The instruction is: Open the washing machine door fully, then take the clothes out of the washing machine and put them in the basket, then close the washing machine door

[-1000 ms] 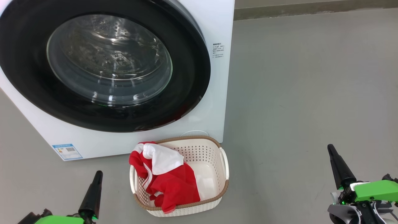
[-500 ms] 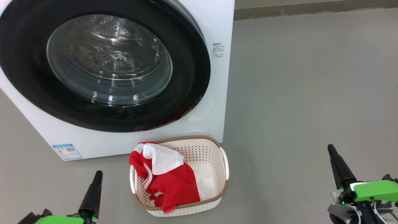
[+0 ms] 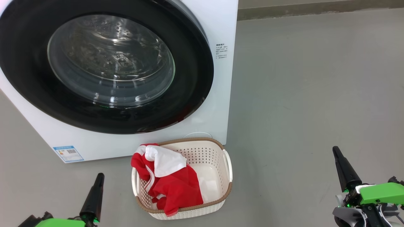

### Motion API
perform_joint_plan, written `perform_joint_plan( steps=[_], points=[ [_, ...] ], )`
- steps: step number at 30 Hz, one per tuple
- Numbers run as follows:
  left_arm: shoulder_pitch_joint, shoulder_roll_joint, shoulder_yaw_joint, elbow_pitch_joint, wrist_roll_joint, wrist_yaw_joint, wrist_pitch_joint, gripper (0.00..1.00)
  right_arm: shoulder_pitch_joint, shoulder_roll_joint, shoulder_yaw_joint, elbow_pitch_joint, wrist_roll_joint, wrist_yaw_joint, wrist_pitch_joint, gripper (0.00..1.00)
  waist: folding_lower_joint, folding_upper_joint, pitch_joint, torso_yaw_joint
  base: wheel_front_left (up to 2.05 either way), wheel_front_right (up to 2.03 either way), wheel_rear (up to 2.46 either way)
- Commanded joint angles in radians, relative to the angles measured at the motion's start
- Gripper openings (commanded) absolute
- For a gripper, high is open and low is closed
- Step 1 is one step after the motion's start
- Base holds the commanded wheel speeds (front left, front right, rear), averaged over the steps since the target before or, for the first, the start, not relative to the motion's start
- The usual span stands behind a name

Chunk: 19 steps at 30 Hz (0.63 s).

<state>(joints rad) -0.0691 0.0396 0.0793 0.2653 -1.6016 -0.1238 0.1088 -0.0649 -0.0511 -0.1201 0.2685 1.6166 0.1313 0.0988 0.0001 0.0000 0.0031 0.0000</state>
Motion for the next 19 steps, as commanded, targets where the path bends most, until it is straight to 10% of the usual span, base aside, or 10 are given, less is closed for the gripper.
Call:
perform_joint_plan(
  steps=[1,19],
  points=[
    [-0.039,0.011,0.035,-0.020,-0.007,-0.007,0.005,0.00,-0.042,-0.006,0.015,-0.024,-0.001,-0.001,0.007,0.00,0.0000,0.0000,0.000,0.000,0.00,0.00,0.00],
    [-0.039,0.011,0.035,-0.020,-0.007,-0.007,0.005,0.00,-0.042,-0.004,0.013,-0.024,-0.003,-0.001,0.009,0.00,0.0000,0.0000,0.000,0.000,0.00,0.00,0.00]
  ],
)
